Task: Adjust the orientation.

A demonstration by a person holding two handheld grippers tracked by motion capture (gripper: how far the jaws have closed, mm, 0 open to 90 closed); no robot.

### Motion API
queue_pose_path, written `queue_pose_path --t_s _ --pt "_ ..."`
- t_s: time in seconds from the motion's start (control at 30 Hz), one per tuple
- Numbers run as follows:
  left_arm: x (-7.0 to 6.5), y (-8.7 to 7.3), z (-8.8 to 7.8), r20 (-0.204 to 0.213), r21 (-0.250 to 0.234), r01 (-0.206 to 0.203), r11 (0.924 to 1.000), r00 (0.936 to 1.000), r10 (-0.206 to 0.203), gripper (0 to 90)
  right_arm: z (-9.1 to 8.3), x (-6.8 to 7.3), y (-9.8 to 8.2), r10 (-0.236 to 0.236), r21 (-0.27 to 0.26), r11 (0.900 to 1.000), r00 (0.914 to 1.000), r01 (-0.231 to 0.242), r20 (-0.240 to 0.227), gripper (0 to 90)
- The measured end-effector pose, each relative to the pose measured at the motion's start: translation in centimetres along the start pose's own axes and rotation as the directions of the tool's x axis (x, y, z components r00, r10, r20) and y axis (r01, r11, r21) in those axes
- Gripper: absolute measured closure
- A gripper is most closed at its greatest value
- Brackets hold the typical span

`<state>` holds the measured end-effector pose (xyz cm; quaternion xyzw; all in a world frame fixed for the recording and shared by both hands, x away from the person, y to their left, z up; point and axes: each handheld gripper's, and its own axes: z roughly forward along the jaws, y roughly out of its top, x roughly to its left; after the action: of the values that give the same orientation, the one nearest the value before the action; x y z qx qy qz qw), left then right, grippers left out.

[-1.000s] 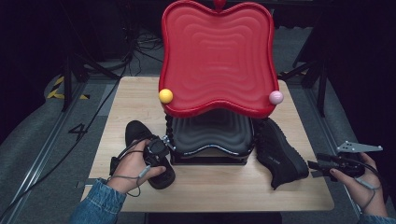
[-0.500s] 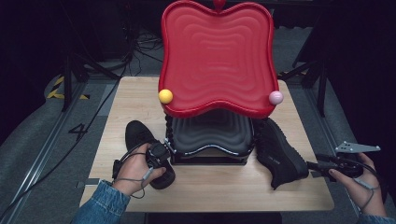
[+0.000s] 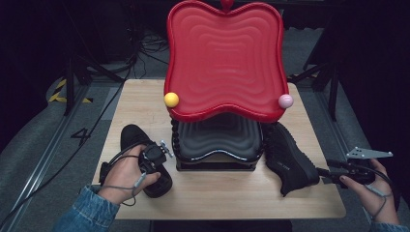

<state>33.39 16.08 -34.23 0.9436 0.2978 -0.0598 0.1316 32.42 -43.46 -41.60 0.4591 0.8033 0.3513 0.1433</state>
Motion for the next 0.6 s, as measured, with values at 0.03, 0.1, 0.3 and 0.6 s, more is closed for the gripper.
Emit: queue_pose_path --t_s 0.03,0.1,0.3,0.6 --pt "0.0 0.0 0.0 0.000 0.000 0.000 1.0000 1.0000 0.000 84.8 0.0 0.0 0.0 0.000 0.000 1.000 1.0000 0.000 0.000 40.5" --pt "-0.2 -0.2 -1.3 0.002 -0.008 -0.004 1.0000 1.0000 0.004 84.9 0.0 0.0 0.0 -0.001 0.000 1.000 1.0000 0.001 0.000 40.5" --pt "-0.9 -0.1 -4.5 -0.003 -0.009 -0.029 0.9996 0.9996 0.028 84.6 0.0 0.1 0.0 -0.004 0.000 1.000 1.0000 0.004 -0.001 40.5" --pt "-1.8 0.4 -8.4 0.038 -0.015 -0.091 0.9958 0.9951 0.091 84.4 0.1 0.0 -0.1 0.000 -0.002 1.000 1.0000 0.000 -0.003 40.5"
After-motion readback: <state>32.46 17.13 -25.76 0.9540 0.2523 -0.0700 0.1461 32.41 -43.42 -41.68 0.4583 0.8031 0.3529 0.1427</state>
